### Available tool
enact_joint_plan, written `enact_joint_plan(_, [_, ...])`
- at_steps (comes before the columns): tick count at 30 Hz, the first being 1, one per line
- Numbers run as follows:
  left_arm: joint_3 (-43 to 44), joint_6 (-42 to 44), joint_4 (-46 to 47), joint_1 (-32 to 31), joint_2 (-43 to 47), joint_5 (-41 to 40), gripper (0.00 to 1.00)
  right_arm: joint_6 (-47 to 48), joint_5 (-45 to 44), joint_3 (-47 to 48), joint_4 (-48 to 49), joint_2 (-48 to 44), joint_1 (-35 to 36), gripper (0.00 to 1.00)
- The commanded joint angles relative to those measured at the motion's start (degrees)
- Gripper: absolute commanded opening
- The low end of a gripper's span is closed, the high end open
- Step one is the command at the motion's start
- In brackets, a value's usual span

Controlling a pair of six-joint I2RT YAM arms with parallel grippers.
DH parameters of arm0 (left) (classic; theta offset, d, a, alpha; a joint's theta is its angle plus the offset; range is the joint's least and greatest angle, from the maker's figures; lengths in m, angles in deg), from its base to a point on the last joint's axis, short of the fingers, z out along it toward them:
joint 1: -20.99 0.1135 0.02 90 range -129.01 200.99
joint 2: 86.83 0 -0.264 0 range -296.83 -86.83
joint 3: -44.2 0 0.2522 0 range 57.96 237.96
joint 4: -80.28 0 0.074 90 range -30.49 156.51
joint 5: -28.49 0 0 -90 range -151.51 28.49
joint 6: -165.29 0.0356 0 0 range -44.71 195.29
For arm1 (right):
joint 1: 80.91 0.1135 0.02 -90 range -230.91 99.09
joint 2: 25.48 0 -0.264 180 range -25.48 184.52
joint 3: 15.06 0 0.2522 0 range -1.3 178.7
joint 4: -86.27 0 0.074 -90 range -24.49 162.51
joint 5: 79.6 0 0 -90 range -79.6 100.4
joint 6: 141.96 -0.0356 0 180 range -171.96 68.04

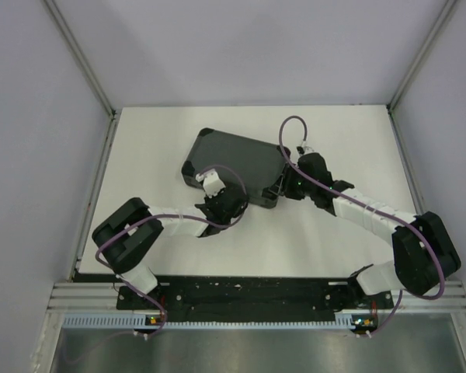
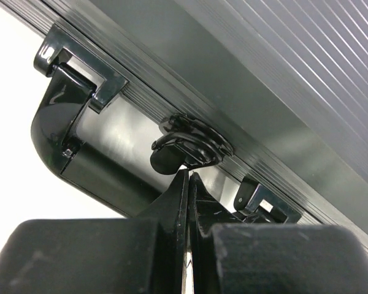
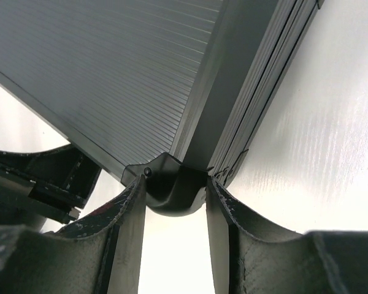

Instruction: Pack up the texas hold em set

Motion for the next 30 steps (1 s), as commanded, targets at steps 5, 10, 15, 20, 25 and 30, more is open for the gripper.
enact_joint_plan(5, [1.05, -0.42, 2.82, 2.49, -1.42, 8.51, 0.0, 3.82, 5.7, -0.7, -15.59, 3.03, 5.38, 0.3])
enact_joint_plan(10, [-1.15, 0.8, 1.68, 3.81, 3.94, 9.66, 0.0, 5.93, 2.62, 5.97, -19.28, 2.76, 4.33, 0.35])
enact_joint_plan(15, [-2.03, 3.79, -3.42, 3.73, 12.11, 10.62, 0.0, 10.32, 1.21, 17.39, -24.37, 3.46, 2.92, 0.43])
enact_joint_plan(20, [-3.61, 4.85, -9.64, 3.9, 20.63, 9.22, 0.0, 13.14, -0.37, 27.33, -26.58, 4.87, 1.16, 0.51])
enact_joint_plan(25, [-5.19, 3.53, -13.26, 4.87, 25.92, 7.2, 0.02, 16.91, -1.16, 34.02, -24.39, 9.43, -0.86, 0.62])
enact_joint_plan(30, [-7.65, 0.11, -11.61, 8.38, 26.54, 11.66, 0.11, 23.32, -0.65, 41.04, -21.31, 17.51, -3.14, 0.79])
